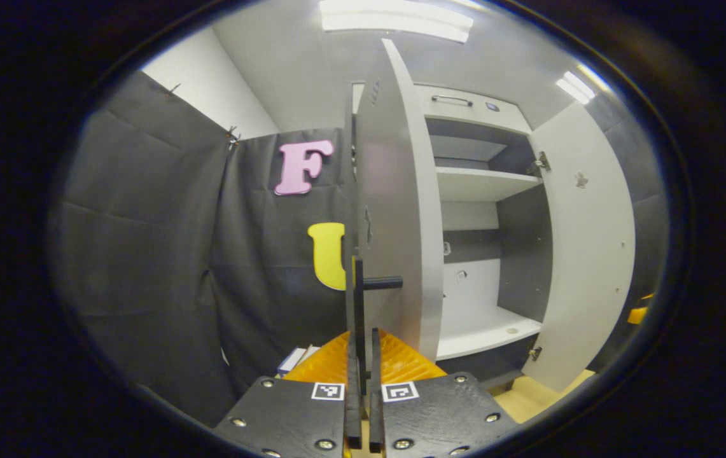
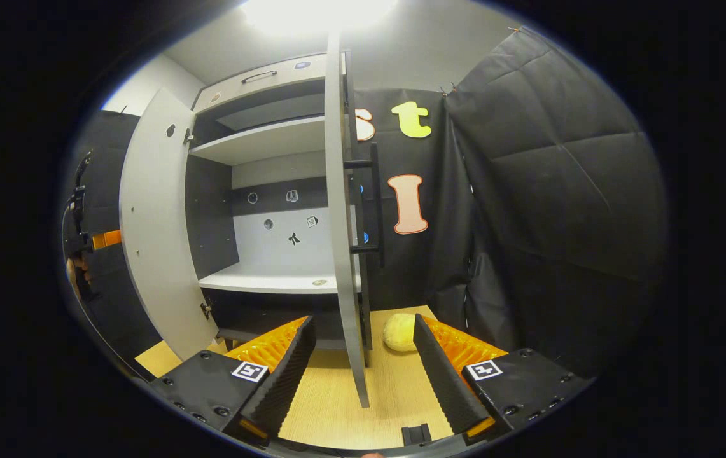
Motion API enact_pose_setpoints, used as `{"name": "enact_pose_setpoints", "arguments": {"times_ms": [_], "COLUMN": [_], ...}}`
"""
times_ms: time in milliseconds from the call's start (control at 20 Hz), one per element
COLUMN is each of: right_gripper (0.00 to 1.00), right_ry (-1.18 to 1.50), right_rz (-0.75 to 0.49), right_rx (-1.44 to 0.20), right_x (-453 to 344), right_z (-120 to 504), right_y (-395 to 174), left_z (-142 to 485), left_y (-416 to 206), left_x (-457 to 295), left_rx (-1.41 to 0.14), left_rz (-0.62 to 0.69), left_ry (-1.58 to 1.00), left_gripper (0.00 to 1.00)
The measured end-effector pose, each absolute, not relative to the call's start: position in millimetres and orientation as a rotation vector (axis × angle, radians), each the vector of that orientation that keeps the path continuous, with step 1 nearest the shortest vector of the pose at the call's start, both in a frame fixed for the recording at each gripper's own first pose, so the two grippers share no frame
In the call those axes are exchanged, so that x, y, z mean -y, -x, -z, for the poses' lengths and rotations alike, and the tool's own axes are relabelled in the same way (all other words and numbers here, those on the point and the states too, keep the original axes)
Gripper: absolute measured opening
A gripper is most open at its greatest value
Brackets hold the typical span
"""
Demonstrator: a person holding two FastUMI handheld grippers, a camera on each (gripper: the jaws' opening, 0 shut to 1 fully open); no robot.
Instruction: Open the right door of the double-door shoe cabinet with the right hand, and open the left door with the left hand.
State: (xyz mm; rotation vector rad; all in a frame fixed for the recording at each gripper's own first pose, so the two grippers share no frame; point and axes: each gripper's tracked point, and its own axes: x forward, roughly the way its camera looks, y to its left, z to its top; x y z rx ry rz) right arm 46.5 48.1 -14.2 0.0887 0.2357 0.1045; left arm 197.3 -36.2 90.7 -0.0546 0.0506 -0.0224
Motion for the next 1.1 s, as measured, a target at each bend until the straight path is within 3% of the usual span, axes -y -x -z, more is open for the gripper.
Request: {"name": "enact_pose_setpoints", "arguments": {"times_ms": [50,250,300,850,900,950,1100], "right_gripper": [0.97,0.92,0.97,0.97,0.92,0.97,0.97], "right_ry": [-0.091,-0.095,-0.094,-0.088,-0.087,-0.084,-0.073], "right_rz": [-0.106,-0.110,-0.113,-0.147,-0.147,-0.148,-0.166], "right_rx": [-0.234,-0.230,-0.227,-0.202,-0.194,-0.188,-0.160], "right_x": [-50,-55,-56,-75,-77,-79,-90], "right_z": [14,13,13,3,0,-1,-8], "right_y": [-46,-45,-46,-39,-37,-37,-32], "left_z": [-90,-90,-88,-92,-89,-87,-79], "left_y": [-198,-198,-199,-179,-175,-171,-158], "left_x": [29,3,7,2,2,3,8], "left_rx": [-0.051,-0.043,-0.045,-0.022,-0.034,-0.044,-0.069], "left_rz": [0.004,-0.085,-0.071,-0.083,-0.086,-0.085,-0.082], "left_ry": [0.048,0.035,0.053,0.006,0.015,0.027,0.056], "left_gripper": [0.07,0.06,0.06,0.06,0.06,0.06,0.06]}}
